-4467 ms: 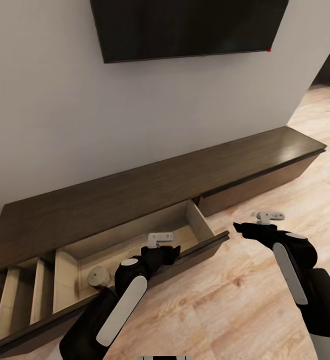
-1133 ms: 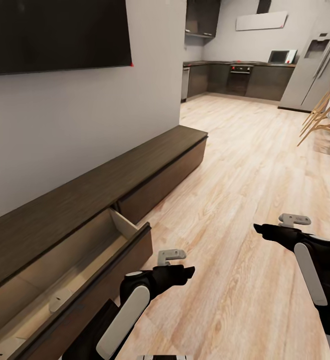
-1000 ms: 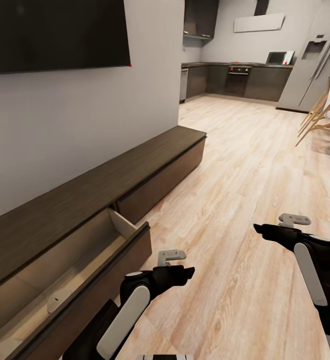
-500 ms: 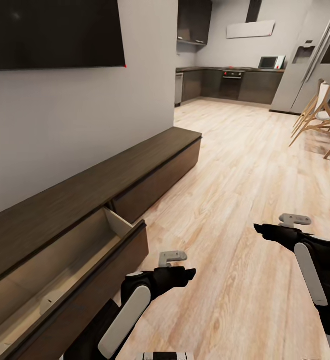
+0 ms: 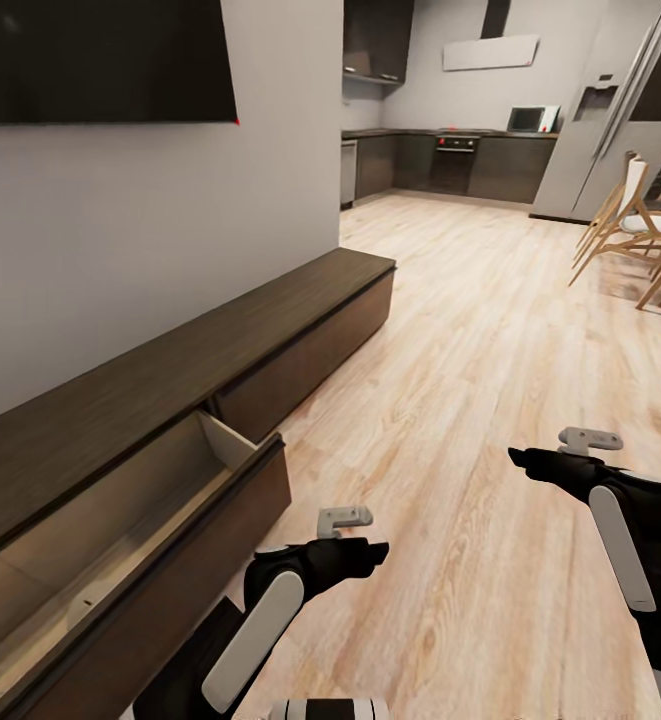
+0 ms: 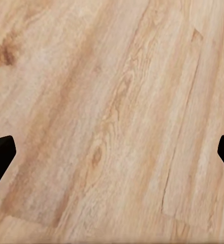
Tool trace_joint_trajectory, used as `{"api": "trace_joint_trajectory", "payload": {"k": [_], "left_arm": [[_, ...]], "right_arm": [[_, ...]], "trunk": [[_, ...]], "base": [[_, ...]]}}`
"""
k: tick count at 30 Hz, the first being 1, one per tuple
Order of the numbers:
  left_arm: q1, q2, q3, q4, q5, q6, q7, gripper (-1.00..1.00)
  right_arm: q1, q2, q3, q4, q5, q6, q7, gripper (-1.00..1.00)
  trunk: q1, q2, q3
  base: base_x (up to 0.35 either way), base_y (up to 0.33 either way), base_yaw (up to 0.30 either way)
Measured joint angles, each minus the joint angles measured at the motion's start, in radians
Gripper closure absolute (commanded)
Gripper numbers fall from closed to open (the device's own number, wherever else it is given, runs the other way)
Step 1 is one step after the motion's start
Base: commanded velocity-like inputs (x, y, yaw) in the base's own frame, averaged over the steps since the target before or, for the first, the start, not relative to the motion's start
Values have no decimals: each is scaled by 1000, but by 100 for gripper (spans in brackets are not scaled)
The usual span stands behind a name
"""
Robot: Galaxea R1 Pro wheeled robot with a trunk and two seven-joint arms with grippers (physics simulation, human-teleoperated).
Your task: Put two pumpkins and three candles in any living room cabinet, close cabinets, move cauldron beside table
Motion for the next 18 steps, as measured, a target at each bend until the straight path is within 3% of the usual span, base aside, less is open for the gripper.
{"api": "trace_joint_trajectory", "payload": {"k": [14,18], "left_arm": [[-3,0,2,25,-5,0,0,-100],[-3,3,1,24,-1,-1,-1,-100]], "right_arm": [[-1,0,1,0,0,0,0,-100],[-2,0,0,0,0,0,0,-100]], "trunk": [[6,-3,-32],[6,-3,-25]], "base": [[0,0,-128],[0,0,-166]]}}
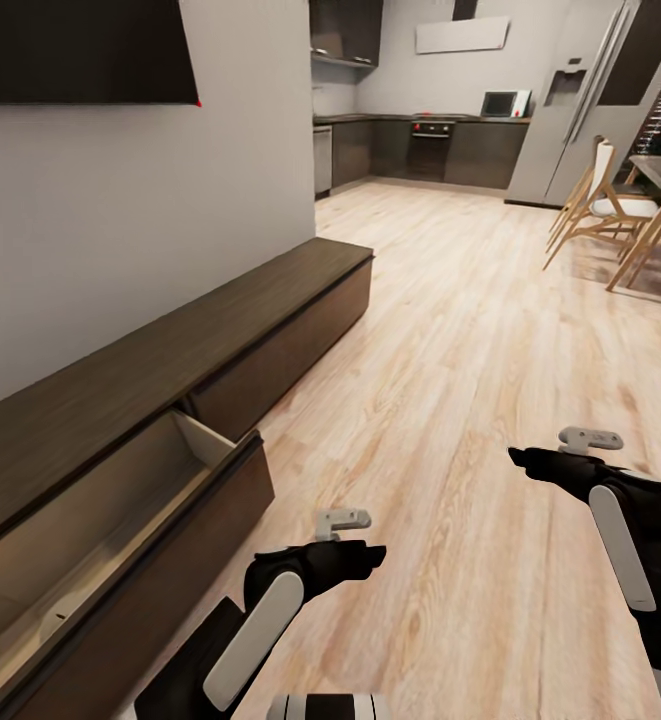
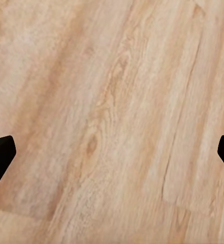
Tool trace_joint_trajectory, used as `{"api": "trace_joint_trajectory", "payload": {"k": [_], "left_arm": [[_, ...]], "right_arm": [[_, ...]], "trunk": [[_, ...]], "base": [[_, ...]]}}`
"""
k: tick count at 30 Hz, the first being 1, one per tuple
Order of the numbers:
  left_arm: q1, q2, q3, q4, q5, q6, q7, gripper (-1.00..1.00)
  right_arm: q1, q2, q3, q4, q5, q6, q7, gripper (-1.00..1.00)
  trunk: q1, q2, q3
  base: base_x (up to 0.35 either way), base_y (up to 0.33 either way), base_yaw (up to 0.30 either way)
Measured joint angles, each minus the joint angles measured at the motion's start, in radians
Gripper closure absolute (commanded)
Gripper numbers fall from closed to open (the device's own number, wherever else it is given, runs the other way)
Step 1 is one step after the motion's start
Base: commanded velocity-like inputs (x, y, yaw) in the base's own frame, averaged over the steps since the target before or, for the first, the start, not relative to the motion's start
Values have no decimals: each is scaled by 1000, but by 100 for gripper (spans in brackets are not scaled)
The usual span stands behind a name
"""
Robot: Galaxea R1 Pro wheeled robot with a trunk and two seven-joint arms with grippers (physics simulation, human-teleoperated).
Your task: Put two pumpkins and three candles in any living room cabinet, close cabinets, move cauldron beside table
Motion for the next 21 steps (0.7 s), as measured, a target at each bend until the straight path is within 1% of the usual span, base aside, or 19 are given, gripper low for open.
{"api": "trace_joint_trajectory", "payload": {"k": [7,20,21], "left_arm": [[1,7,-1,2,-1,-13,-1,-100],[1,10,4,5,-1,-16,-1,-100],[1,10,4,8,-1,-16,-1,-100]], "right_arm": [[0,1,0,0,0,0,0,-100],[0,1,0,0,0,0,0,-100],[0,1,0,0,0,0,0,-100]], "trunk": [[0,0,11],[0,0,32],[0,0,37]], "base": [[0,0,-143],[0,0,-127],[0,0,-121]]}}
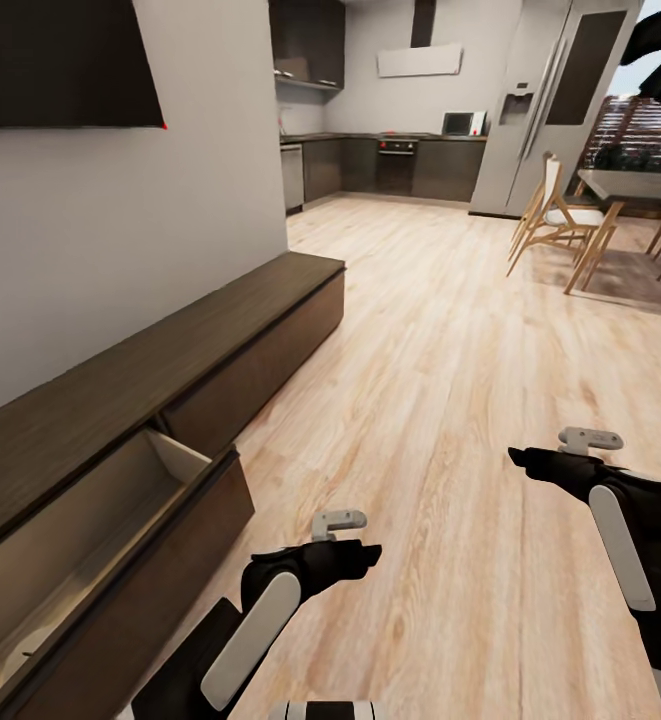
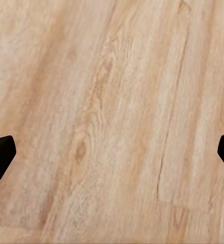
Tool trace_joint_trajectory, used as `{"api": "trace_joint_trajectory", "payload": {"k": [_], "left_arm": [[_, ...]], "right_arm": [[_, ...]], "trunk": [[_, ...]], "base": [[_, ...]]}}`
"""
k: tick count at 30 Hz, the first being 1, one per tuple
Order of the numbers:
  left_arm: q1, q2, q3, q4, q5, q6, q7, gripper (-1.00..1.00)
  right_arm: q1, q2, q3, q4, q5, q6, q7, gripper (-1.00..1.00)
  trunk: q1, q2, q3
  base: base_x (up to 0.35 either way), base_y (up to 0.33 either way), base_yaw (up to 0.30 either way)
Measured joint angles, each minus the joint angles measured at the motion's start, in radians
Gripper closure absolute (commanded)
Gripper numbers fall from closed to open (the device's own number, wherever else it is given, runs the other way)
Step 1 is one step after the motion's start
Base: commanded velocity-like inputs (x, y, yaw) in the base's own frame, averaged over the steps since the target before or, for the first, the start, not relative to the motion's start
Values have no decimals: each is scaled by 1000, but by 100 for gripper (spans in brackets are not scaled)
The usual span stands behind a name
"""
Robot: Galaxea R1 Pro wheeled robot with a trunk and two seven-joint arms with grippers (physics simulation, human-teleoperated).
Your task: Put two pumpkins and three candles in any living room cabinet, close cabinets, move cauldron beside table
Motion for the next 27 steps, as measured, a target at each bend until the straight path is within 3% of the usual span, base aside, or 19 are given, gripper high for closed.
{"api": "trace_joint_trajectory", "payload": {"k": [4,21,27], "left_arm": [[0,-5,-5,54,-2,-1,0,-100],[-1,-6,-5,69,-4,-3,0,-100],[-1,-8,-5,90,-4,-3,0,-100]], "right_arm": [[-1,-6,-1,0,1,3,2,-100],[-6,-6,-9,0,0,10,5,-100],[-10,-3,-9,0,0,15,2,-100]], "trunk": [[-2,1,20],[-9,5,88],[-32,47,107]], "base": [[0,0,-54],[0,0,-14],[0,0,-215]]}}
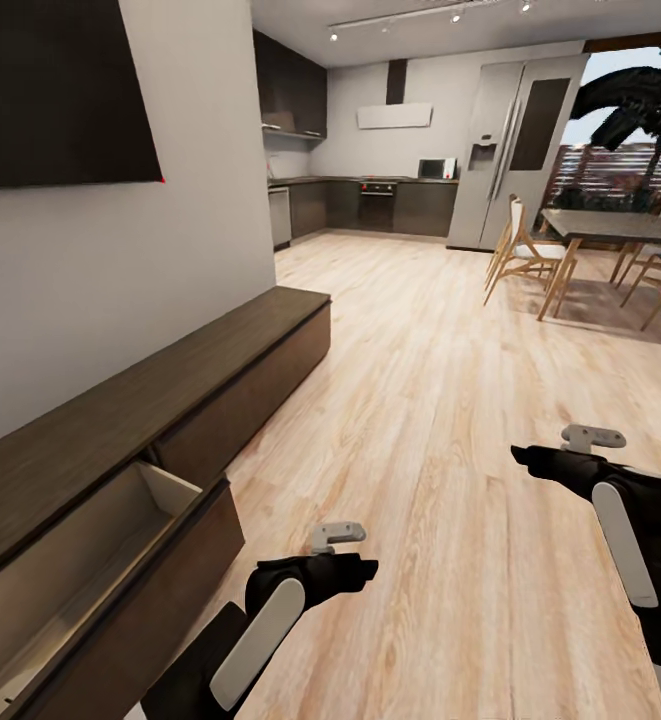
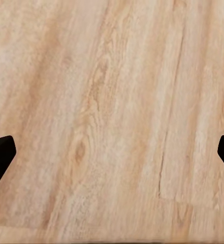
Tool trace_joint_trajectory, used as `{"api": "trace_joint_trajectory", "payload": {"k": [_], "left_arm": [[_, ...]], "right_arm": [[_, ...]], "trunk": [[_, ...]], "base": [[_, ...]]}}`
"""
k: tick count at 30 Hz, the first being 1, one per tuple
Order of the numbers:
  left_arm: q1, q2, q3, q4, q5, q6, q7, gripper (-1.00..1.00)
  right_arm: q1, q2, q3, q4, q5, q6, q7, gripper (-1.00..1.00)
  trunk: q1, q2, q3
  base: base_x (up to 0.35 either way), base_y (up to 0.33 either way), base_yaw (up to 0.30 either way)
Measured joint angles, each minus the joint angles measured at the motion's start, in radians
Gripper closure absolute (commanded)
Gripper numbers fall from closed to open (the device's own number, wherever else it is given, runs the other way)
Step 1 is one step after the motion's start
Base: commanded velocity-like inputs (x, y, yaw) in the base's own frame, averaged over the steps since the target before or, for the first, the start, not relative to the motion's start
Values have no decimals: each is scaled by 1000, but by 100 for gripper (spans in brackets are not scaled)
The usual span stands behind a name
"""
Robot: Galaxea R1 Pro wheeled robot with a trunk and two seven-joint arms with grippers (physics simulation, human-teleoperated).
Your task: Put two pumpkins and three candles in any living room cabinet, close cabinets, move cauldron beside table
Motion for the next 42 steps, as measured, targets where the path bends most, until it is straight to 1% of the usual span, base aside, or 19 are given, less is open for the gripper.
{"api": "trace_joint_trajectory", "payload": {"k": [4,8,10,11,17,19,22,23,26,28,31,37,42], "left_arm": [[-1,-1,1,17,0,0,0,-100],[-10,-4,3,68,-9,-3,0,-100],[-16,-5,3,97,-25,-11,0,-100],[-23,-6,4,150,-48,-31,0,-100],[-26,-6,3,163,-53,-48,0,-100],[-26,-8,7,190,-53,-80,0,-100],[-26,-10,8,200,-52,-89,0,-100],[-26,-11,10,209,-52,-97,0,-100],[-26,-12,10,211,-52,-99,0,-100],[-26,-11,10,212,-52,-99,0,-100],[-26,-10,10,212,-51,-104,0,-100],[-26,-7,9,213,-50,-137,-1,-100],[-26,-5,9,213,-50,-142,-1,-100]], "right_arm": [[-1,0,0,0,0,1,0,-100],[0,1,0,0,0,6,-1,-100],[4,1,-1,0,1,11,-2,-100],[10,0,0,0,5,19,-4,-100],[13,-4,1,2,10,24,-6,-100],[16,-13,-3,44,10,25,-13,-100],[23,-16,-13,70,10,25,-16,-100],[74,-17,-27,92,12,14,-75,-100],[91,-15,-29,87,9,8,-140,-100],[93,-14,-29,86,8,6,-153,-100],[95,-13,-29,85,8,6,-162,-100],[98,-12,-30,84,8,7,-169,-100],[99,-12,-31,83,7,7,-170,-100]], "trunk": [[-15,28,13],[-31,56,25],[-38,70,31],[-42,77,34],[-42,77,35],[-42,77,35],[-42,77,35],[-42,77,35],[-42,77,38],[-42,77,41],[-42,77,44],[-42,77,52],[-42,77,59]], "base": [[0,0,-270],[0,0,-280],[0,0,-284],[0,0,-285],[0,0,-285],[0,0,-285],[0,0,-281],[0,0,-267],[0,0,-240],[0,0,-222],[0,0,-214],[0,0,-207],[0,0,-197]]}}
